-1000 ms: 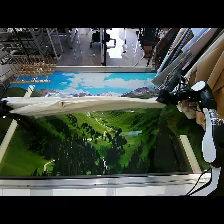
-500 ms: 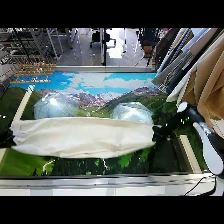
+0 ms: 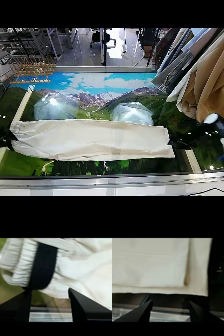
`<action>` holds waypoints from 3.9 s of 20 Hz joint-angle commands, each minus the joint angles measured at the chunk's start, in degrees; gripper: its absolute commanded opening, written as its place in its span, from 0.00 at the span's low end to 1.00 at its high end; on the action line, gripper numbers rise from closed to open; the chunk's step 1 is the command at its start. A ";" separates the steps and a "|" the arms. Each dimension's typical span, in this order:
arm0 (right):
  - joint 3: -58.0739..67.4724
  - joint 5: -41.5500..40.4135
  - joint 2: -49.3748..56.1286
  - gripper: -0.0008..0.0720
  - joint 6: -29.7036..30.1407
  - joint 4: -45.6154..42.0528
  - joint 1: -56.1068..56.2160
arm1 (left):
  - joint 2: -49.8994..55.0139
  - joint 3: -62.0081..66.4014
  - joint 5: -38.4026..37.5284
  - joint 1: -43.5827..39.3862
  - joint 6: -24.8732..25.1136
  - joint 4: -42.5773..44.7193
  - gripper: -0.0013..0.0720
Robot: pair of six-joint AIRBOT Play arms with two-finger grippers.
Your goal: Fold the clothes and pants, and hang the long-sleeved shirts on hangers.
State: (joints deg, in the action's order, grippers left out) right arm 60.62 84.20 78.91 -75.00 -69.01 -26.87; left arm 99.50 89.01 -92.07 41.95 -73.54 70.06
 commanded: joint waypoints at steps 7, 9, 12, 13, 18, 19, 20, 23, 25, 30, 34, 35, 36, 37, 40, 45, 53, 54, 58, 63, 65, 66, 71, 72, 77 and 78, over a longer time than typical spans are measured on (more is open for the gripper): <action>-2.29 -13.51 8.90 0.82 16.94 15.10 -9.55 | -2.56 2.05 -1.57 -6.38 1.49 -12.26 0.49; -2.29 -13.38 11.15 0.82 19.04 15.76 -9.51 | -2.58 2.05 -1.57 -8.41 3.61 -12.24 0.49; -2.29 -11.89 14.05 0.81 23.78 20.74 -8.83 | -2.58 2.05 -1.57 -11.23 4.66 -12.26 0.49; -2.29 -11.80 15.17 0.81 24.41 21.97 -7.63 | -2.58 2.05 -1.55 -12.35 4.66 -12.26 0.49; -1.64 -13.51 17.70 0.03 23.61 21.20 -0.24 | -2.58 2.03 -1.64 -19.65 5.86 -12.24 0.19; -0.79 -13.31 16.22 0.03 20.83 18.62 -0.44 | -2.58 1.97 -1.70 -21.66 6.32 -12.26 0.11; 0.28 -13.38 14.03 0.03 16.90 14.19 -1.03 | -2.58 1.64 -1.73 -23.74 6.32 -12.28 0.06; 5.16 -13.77 3.32 0.03 -1.18 -12.57 -3.76 | -2.58 -1.95 -1.79 -31.69 6.73 -12.31 0.04; 8.22 -13.07 -3.50 0.03 -9.07 -27.50 -5.75 | -2.58 -5.92 -0.20 -37.51 6.95 -12.28 0.04; 11.72 -6.23 -10.45 0.03 -7.98 -17.94 -2.62 | -0.70 -11.26 6.58 -48.33 7.15 -12.24 0.04; 11.54 -4.09 -11.08 0.03 -13.55 -5.22 18.21 | -1.73 -10.64 2.97 -47.08 7.10 -12.22 0.04; 11.28 -6.01 -10.71 0.03 -17.79 -5.18 26.12 | -2.60 -10.62 1.90 -45.92 7.10 -12.22 0.04; 10.71 -9.07 -10.10 0.03 -21.59 -5.68 33.73 | -3.72 -10.62 0.96 -44.46 7.10 -12.22 0.04; 9.92 -13.22 -8.94 0.03 -25.77 -6.49 41.99 | -5.01 -10.62 0.46 -42.82 7.10 -12.22 0.04; 8.85 -27.41 -0.81 0.03 -34.77 -8.26 61.77 | -8.41 -10.62 0.26 -38.58 6.88 -12.26 0.04; 10.16 -29.94 7.23 0.57 -34.80 -13.35 64.72 | -9.46 -10.73 0.33 -36.79 6.93 -12.26 0.04; -5.53 -16.52 -3.89 0.76 3.63 6.49 18.34 | -9.38 -10.80 2.12 -37.29 7.13 -12.26 0.04; -7.76 -17.51 -3.15 0.76 10.23 13.22 13.40 | -9.38 -10.84 2.86 -37.44 7.15 -12.24 0.04; -9.07 -17.88 2.99 0.81 23.69 21.46 5.29 | -9.38 -10.84 4.31 -38.47 7.13 -12.24 0.04; -9.07 -16.68 10.51 0.66 33.90 30.29 8.46 | -9.38 -10.84 4.50 -41.09 7.15 -12.24 0.04; -7.56 -16.68 10.23 0.03 35.41 30.51 11.08 | -9.38 -10.86 4.55 -42.14 7.15 -12.02 0.04; -5.44 -16.81 9.31 0.03 31.28 25.18 11.19 | -9.38 -10.86 4.68 -42.58 7.15 -11.78 0.04; 3.65 -19.80 -4.02 0.03 -8.13 -26.32 6.99 | -9.35 -14.40 9.20 -44.72 7.15 -11.74 0.04; 4.63 -18.27 -6.54 0.03 -8.90 -27.45 5.40 | -9.18 -15.96 11.10 -45.77 7.17 -12.41 0.04; 8.48 -9.09 -13.94 0.03 -10.27 -22.64 10.78 | -3.78 -19.04 18.45 -53.68 12.90 -19.06 0.04; 9.55 -7.50 -14.64 0.03 -12.13 -20.28 14.58 | -2.84 -19.04 19.15 -54.69 15.50 -22.69 0.04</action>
State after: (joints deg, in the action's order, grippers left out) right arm 67.51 71.81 67.85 -81.84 -89.97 -17.39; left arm 94.04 70.89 -77.06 -9.23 -62.81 53.56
